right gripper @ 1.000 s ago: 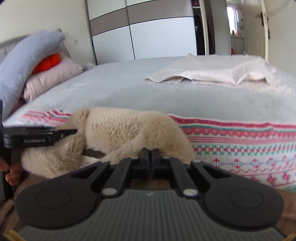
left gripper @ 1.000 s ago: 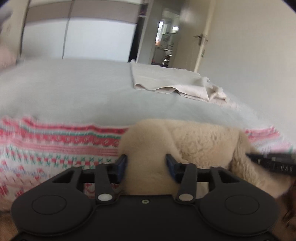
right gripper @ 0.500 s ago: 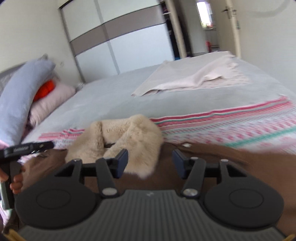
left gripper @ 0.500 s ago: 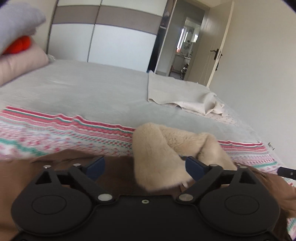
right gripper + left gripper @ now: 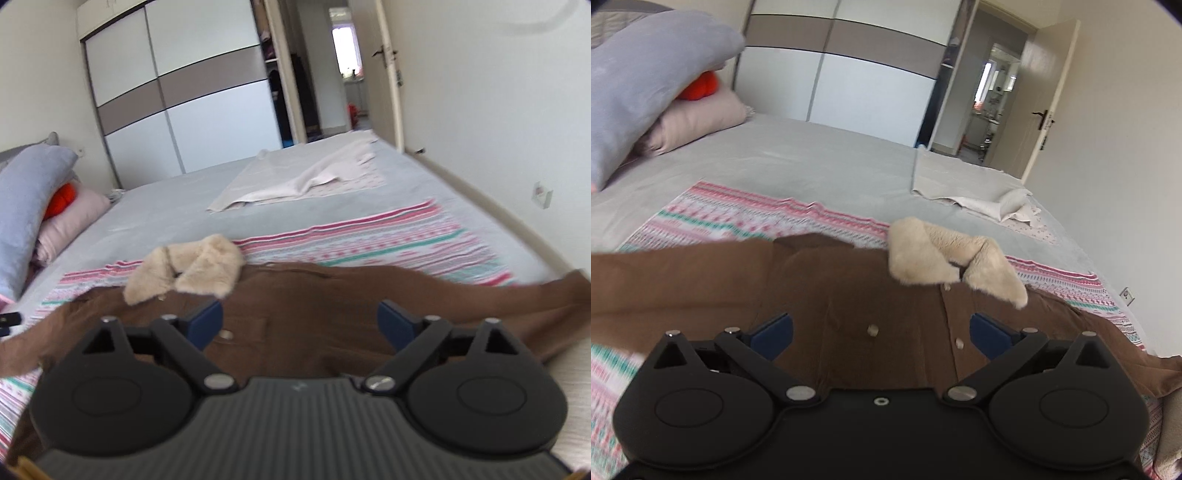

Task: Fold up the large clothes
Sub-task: 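Lay the fur collar down on the coat and open both tools, then grasp the brown sleeve cuff with the right tool and lift it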

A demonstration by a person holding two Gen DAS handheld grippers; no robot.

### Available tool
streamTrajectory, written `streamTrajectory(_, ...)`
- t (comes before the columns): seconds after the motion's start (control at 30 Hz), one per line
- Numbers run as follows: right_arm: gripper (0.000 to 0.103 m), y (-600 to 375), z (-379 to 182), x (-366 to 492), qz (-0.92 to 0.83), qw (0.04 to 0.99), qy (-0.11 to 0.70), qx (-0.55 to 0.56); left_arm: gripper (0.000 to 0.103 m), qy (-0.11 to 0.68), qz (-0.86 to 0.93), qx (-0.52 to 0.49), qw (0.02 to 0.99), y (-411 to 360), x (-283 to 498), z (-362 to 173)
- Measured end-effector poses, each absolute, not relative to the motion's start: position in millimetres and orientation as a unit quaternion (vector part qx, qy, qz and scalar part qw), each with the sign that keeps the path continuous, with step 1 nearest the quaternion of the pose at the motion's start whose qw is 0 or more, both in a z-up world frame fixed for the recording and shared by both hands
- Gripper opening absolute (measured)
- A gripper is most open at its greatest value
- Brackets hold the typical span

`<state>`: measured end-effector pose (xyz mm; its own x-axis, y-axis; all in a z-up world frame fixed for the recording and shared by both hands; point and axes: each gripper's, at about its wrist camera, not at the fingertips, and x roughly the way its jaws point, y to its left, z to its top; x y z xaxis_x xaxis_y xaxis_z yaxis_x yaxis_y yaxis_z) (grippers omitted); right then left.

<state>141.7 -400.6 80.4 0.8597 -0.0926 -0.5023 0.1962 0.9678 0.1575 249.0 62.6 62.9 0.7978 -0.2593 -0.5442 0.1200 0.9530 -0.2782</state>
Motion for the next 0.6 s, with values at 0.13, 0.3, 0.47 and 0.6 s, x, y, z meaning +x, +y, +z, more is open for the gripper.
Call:
streamTrajectory(0.13,0.099,-433,79,115,-0.127,0.954,0.254,0.101,0.103,0.28,-0.075,-0.127,0.948,57,224,53)
streamTrajectory(0.3,0.099,-487,61,99,-0.228,0.929,0.261,0.132,0.103,0.244,-0.06,-0.15,0.956,43,215,18)
streamTrajectory(0.47,0.096,-537,30,107,-0.302,0.896,0.267,0.185,0.103,0.248,-0.058,-0.156,0.954,37,227,-2)
streamTrajectory(0.6,0.092,-566,9,118,-0.334,0.878,0.264,0.219,0.103,0.253,-0.064,-0.171,0.95,39,233,-9)
